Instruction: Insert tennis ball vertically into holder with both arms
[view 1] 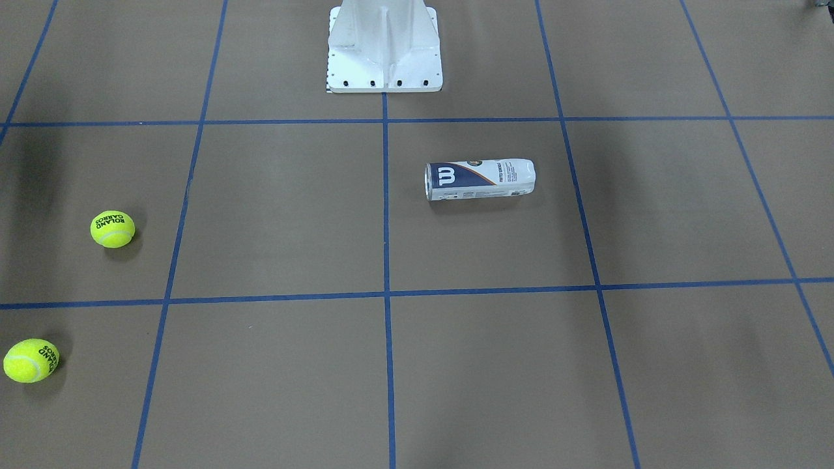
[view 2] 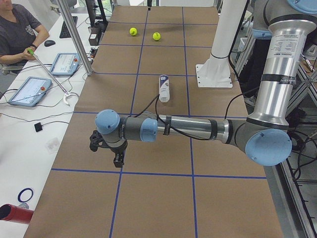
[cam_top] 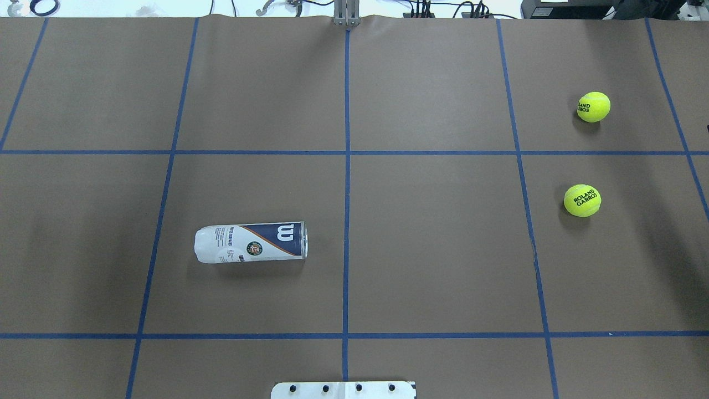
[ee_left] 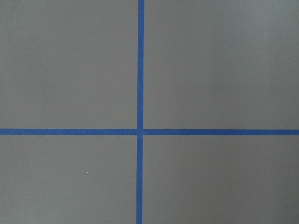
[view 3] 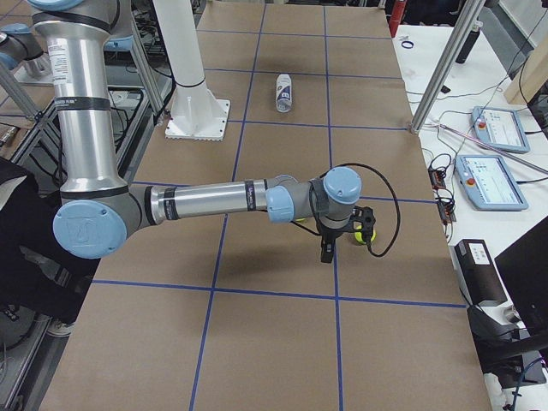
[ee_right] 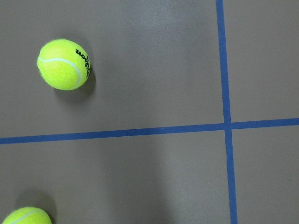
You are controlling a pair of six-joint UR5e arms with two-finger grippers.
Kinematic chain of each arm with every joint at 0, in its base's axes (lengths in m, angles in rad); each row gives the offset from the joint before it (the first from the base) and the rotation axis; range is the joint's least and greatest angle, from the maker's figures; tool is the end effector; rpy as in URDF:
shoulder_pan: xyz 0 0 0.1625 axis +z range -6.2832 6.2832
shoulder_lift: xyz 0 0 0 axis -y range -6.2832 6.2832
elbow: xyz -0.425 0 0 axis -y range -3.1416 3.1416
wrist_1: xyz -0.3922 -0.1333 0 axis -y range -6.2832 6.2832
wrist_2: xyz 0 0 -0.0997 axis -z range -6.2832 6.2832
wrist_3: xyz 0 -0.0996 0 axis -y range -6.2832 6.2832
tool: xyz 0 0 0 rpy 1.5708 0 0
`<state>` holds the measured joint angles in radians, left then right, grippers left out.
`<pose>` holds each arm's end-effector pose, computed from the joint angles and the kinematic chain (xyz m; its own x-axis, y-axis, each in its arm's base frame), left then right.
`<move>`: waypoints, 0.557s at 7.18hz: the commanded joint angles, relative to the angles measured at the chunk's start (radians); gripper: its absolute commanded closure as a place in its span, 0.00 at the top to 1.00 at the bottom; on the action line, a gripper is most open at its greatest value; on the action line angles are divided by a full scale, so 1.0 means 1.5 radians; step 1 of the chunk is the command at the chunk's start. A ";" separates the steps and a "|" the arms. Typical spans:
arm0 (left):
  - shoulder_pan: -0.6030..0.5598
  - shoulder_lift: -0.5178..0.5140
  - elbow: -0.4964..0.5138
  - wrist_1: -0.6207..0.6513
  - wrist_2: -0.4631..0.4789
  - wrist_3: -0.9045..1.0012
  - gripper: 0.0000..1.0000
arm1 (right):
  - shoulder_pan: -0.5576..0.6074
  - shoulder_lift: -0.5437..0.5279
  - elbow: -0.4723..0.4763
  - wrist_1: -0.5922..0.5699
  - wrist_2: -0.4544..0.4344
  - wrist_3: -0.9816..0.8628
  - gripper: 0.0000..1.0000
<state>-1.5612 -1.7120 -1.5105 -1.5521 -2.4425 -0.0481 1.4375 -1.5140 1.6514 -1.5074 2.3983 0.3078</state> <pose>-0.0517 -0.5547 0.6093 0.6428 0.0057 -0.7661 0.0214 0.9995 0.0254 -0.0102 -0.5271 0.5793 0.6600 0.0698 0.7480 -0.0732 0.9969 -0.0285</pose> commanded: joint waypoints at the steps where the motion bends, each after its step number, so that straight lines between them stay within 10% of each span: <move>1: 0.000 0.001 -0.003 -0.009 0.000 0.001 1.00 | 0.006 -0.023 0.025 0.003 -0.004 0.000 1.00; 4: 0.018 0.009 -0.011 -0.030 -0.004 -0.004 1.00 | 0.006 -0.033 0.030 0.011 -0.006 0.008 1.00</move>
<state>-1.5403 -1.7076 -1.5230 -1.5868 -2.4476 -0.0481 1.4471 -1.5634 1.6937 -1.4933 2.3903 0.3145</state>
